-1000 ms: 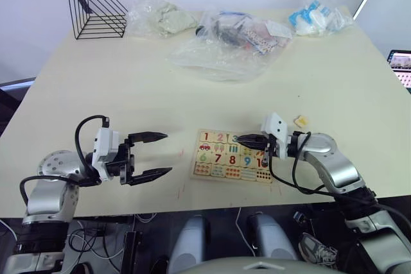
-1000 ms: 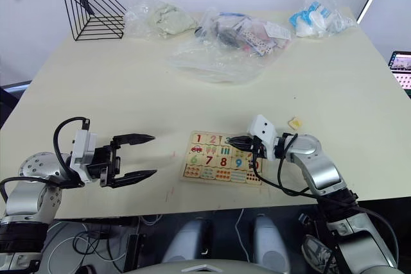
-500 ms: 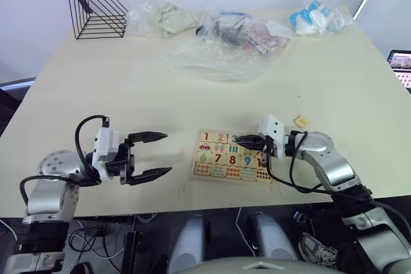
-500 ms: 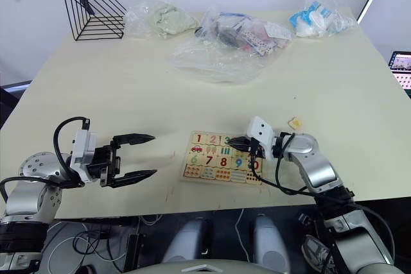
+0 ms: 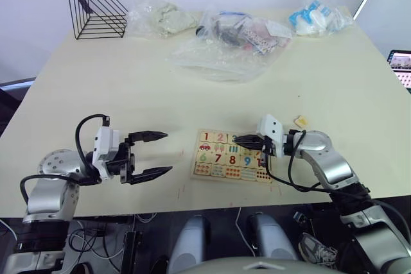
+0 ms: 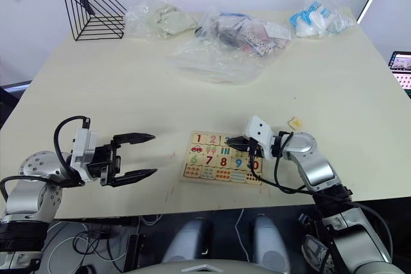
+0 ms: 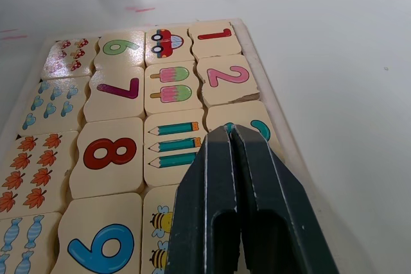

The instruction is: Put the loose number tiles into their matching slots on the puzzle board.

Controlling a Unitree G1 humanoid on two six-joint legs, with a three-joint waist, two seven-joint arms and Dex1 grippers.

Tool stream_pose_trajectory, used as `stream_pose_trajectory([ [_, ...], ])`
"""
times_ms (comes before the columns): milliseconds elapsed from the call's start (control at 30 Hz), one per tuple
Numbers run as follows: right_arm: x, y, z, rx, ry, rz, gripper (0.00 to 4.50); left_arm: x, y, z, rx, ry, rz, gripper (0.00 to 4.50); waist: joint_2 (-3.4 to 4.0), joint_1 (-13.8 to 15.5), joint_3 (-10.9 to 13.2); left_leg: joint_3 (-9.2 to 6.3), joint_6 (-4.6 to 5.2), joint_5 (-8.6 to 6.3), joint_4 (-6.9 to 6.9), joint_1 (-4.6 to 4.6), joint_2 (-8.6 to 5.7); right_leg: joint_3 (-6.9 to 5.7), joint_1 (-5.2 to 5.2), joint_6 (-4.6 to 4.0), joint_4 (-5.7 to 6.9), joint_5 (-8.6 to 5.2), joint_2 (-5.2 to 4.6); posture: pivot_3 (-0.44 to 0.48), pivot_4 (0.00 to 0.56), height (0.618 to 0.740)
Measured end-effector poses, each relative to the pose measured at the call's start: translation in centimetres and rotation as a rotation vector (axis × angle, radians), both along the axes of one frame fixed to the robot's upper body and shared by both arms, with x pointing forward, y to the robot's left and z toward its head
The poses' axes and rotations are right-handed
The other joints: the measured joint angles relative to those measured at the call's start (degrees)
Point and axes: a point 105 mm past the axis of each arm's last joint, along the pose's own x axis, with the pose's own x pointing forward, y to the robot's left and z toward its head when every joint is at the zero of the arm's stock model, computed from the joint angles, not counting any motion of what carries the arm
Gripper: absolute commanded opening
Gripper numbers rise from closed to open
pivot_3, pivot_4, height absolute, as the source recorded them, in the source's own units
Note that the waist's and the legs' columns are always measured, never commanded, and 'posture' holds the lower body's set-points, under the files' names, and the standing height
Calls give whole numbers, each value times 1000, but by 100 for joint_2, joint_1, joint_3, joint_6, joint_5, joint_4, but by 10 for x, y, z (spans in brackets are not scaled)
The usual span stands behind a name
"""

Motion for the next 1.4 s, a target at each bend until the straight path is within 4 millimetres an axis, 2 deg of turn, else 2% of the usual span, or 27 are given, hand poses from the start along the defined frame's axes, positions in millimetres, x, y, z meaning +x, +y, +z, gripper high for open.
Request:
stream_pose_trajectory([
  [167, -3, -1, 15, 58, -27, -5, 80, -1, 3, -8, 10, 30, 35, 4500, 0, 0, 0, 0, 0, 0, 0, 0, 1, 1, 0, 0, 0, 0, 0, 0, 150, 740],
  [400, -7, -19, 25, 124, -50, -79, 80, 3, 7, -18, 8, 77, 132, 4500, 0, 19, 0, -3, 0, 0, 1, 0, 3, -1, 4, 0, 0, 0, -2, 0, 150, 740],
  [500, -11, -39, 23, 134, -47, -158, 80, 3, 8, -23, -5, 103, 182, 4500, 0, 21, 0, -1, 0, 0, 1, 2, 5, 1, 6, 0, 0, 0, -3, 0, 150, 740],
  [667, -18, -75, 32, 195, -81, -305, 80, 4, 10, -28, -29, 120, 262, 4500, -1, 24, -1, -3, 0, 0, 0, 7, 7, 1, 10, 0, 0, 0, -3, 0, 150, 740],
  [767, -28, -101, 26, 204, -73, -403, 80, 3, 11, -30, -51, 116, 315, 4500, -2, 38, -1, -2, 1, 0, 0, 7, 8, 2, 11, 0, -2, 0, -4, 0, 150, 740],
  [800, -33, -111, 23, 199, -69, -437, 459, 2, 13, -32, -55, 119, 335, 4500, -2, 41, -1, -1, 1, 0, 0, 7, 8, 2, 12, 0, -2, 0, -5, 0, 150, 740],
  [833, -37, -119, 20, 195, -67, -463, 590, 1, 14, -33, -57, 121, 348, 4500, -2, 43, -2, -1, 1, 0, 1, 8, 8, 2, 13, 0, -1, 0, -5, 0, 150, 740],
  [900, -46, -140, 18, 206, -71, -535, 1633, -1, 16, -36, -60, 126, 379, 4500, -2, 40, -2, 1, 1, 0, 1, 19, 8, 5, 18, 1, 1, 0, -3, 0, 150, 740],
  [933, -46, -141, 18, 207, -72, -540, 1633, 0, 16, -36, -60, 125, 382, 4500, -2, 36, -2, 1, 1, 0, 1, 21, 8, 5, 19, 0, 2, 0, -1, 0, 150, 740],
  [967, -51, -148, 19, 216, -80, -563, 2315, -1, 17, -35, -63, 120, 393, 4500, -1, 33, -3, 1, 1, 0, 1, 21, 8, 5, 19, 0, 2, 0, 0, 0, 150, 740],
  [1033, -56, -155, 17, 219, -76, -586, 3126, -3, 18, -35, -62, 119, 403, 4500, -1, 37, -3, 1, 1, -1, -2, 20, 10, 4, 20, 0, -2, -1, -1, 0, 150, 740],
  [1067, -64, -166, 13, 217, -68, -627, 3418, -6, 23, -37, -61, 125, 428, 4500, -1, 40, -3, 2, 1, -1, -2, 18, 10, 6, 19, 0, -4, -1, -3, 0, 150, 740],
  [1133, -74, -180, 12, 223, -65, -677, 4359, -9, 27, -39, -60, 133, 449, 4500, -2, 48, -3, 3, 1, -1, -1, 18, 10, 7, 21, 1, -4, 0, -5, 0, 150, 740],
  [1400, -101, -205, 2, 222, -50, -749, 4443, -17, 36, -42, -71, 142, 510, 4500, -4, 48, -5, 7, 1, -1, -1, 47, 12, 8, 46, 0, -6, -2, -3, 0, 150, 740],
])
